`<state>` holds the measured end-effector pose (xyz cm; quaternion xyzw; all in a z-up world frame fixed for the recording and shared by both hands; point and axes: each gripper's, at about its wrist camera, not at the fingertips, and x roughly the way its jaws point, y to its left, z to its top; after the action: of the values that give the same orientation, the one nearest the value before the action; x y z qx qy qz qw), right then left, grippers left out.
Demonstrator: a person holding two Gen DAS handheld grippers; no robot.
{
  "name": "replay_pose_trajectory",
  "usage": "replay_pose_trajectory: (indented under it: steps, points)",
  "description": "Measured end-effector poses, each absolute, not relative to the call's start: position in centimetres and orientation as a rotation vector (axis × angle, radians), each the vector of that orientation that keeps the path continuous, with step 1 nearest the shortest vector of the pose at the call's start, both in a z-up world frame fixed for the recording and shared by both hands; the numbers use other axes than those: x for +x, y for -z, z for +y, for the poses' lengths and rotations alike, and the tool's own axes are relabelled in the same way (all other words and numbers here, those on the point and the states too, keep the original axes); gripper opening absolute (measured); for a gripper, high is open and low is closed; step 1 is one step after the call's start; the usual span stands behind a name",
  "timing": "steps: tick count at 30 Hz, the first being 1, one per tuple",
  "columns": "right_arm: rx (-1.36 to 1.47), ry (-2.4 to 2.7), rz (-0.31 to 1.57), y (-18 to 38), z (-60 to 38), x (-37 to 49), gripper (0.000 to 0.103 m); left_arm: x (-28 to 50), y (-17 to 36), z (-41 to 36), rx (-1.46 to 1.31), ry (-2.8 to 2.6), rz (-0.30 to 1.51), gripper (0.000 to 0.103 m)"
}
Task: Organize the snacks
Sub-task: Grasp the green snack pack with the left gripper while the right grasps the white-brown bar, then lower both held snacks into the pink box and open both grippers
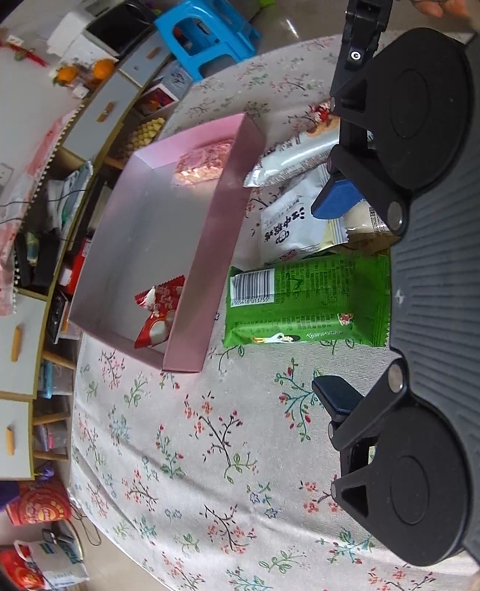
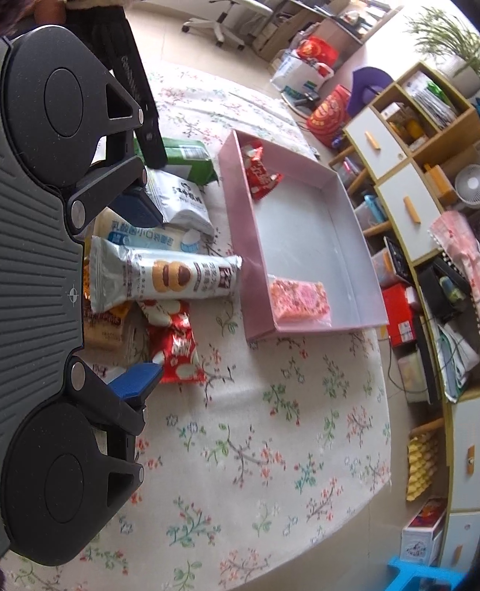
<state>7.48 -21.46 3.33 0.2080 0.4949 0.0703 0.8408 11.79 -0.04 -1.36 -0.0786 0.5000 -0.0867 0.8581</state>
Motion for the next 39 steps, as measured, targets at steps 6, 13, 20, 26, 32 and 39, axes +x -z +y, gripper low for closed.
replay_pose_trajectory:
  steps: [6, 13, 20, 26, 32, 39]
  points:
    - [0.370, -0.154, 1.056, -2.6, -19.9, 7.8, 0.069, 12.0, 1.8, 0.4, -0.168, 0.183, 1.060, 0.070]
    - [0.358, -0.162, 1.047, -2.5, -19.5, 8.0, 0.059, 11.5, 1.8, 0.6, -0.179, 0.212, 1.069, 0.048]
    - [0.320, -0.172, 1.061, -1.9, -18.8, 8.1, 0.033, 11.6, 1.2, 0.7, -0.165, 0.210, 1.083, 0.041]
    - [0.403, -0.180, 1.037, -3.6, -20.1, 7.6, 0.032, 11.7, 0.6, 1.8, -0.206, 0.220, 1.090, 0.040]
    - [0.498, -0.185, 1.032, -4.1, -21.3, 7.5, 0.032, 11.7, -0.5, 2.5, -0.245, 0.222, 1.063, 0.040]
    - [0.536, -0.210, 1.012, -4.8, -20.9, 7.2, 0.032, 12.1, -0.6, 2.4, -0.251, 0.226, 1.054, 0.040]
